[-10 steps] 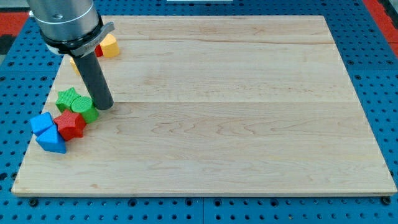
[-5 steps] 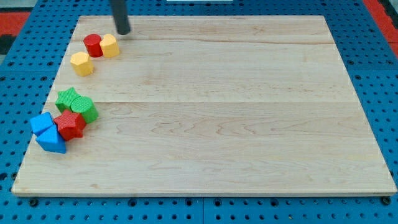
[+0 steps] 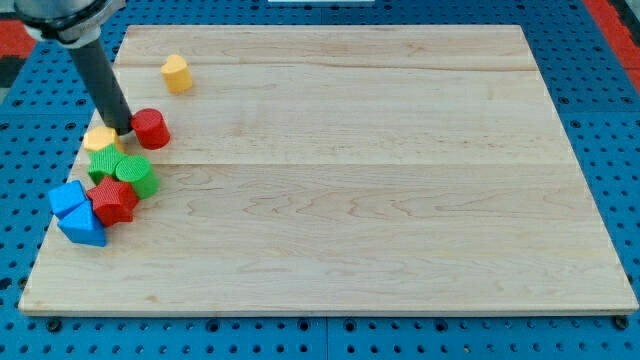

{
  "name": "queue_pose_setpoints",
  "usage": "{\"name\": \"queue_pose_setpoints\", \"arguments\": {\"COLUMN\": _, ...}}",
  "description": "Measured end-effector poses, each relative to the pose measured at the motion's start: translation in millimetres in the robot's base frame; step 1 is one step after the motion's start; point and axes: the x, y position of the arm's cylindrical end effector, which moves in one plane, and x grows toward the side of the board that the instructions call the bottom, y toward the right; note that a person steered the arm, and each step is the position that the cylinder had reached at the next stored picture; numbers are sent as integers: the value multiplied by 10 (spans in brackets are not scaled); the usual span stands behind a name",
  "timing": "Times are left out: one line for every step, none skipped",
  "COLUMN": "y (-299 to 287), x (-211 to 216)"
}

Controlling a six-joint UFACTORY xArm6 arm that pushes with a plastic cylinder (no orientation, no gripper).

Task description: Push the yellow hexagon into the group of blocks along with the red circle

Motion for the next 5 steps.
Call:
{"name": "queue_pose_setpoints", "arguments": {"y": -19, "x": -94}}
{"name": "queue_pose_setpoints", "arguments": {"y": -489, "x": -179}}
{"name": "queue_pose_setpoints", "arguments": {"y": -633, "x": -116}}
{"name": "queue_pose_setpoints", "arguments": {"y": -297, "x": 495}}
{"name": "queue_pose_setpoints", "arguments": {"y": -274, "x": 744}}
